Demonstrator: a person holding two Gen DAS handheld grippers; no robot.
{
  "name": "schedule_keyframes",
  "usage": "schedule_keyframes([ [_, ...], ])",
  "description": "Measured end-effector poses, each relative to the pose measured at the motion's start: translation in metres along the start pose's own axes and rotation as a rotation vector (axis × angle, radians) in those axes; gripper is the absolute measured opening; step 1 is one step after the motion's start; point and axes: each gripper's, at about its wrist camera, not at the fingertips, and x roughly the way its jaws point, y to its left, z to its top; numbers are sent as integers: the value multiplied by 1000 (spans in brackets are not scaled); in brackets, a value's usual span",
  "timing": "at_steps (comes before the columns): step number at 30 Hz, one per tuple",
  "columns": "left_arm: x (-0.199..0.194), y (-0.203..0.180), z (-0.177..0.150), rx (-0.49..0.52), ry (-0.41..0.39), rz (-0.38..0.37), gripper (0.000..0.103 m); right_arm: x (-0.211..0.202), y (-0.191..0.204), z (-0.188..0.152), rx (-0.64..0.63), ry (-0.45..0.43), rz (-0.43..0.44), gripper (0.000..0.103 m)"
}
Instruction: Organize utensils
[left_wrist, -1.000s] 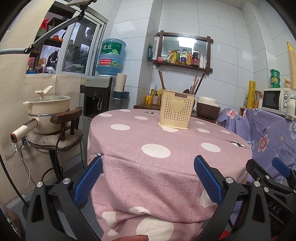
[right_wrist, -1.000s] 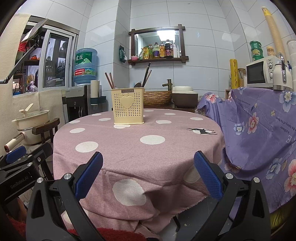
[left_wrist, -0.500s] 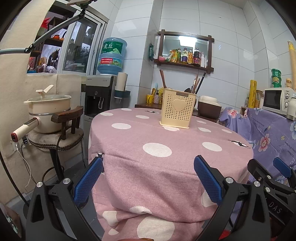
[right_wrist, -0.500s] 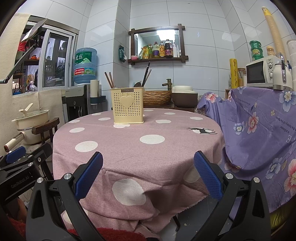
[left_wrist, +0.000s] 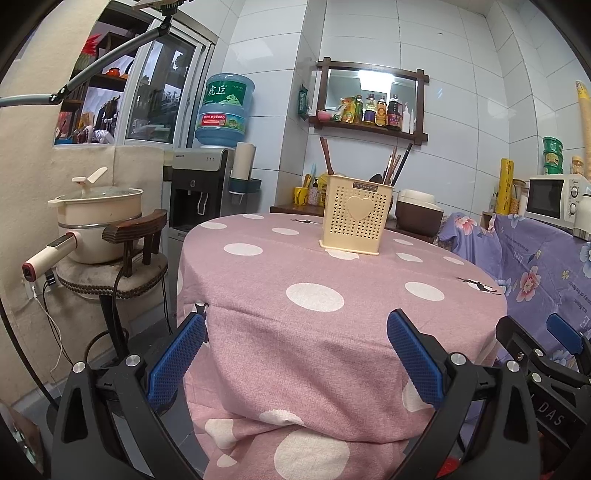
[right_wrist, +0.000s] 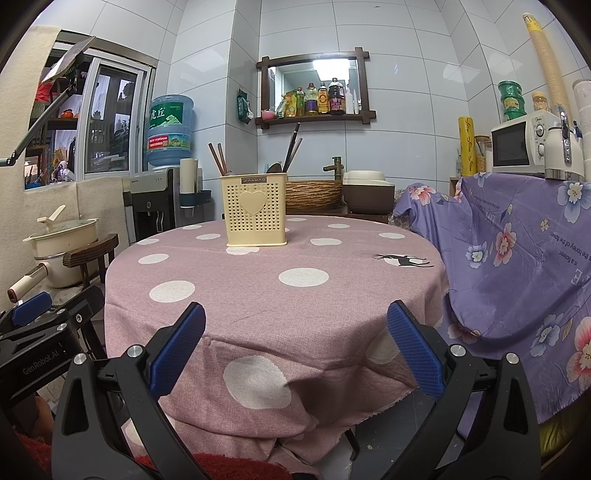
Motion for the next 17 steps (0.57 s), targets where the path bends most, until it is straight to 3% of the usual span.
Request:
schedule_keyframes([
  [17,3,3,-1,-15,27,20,98,0,0,0,-1,0,0,97],
])
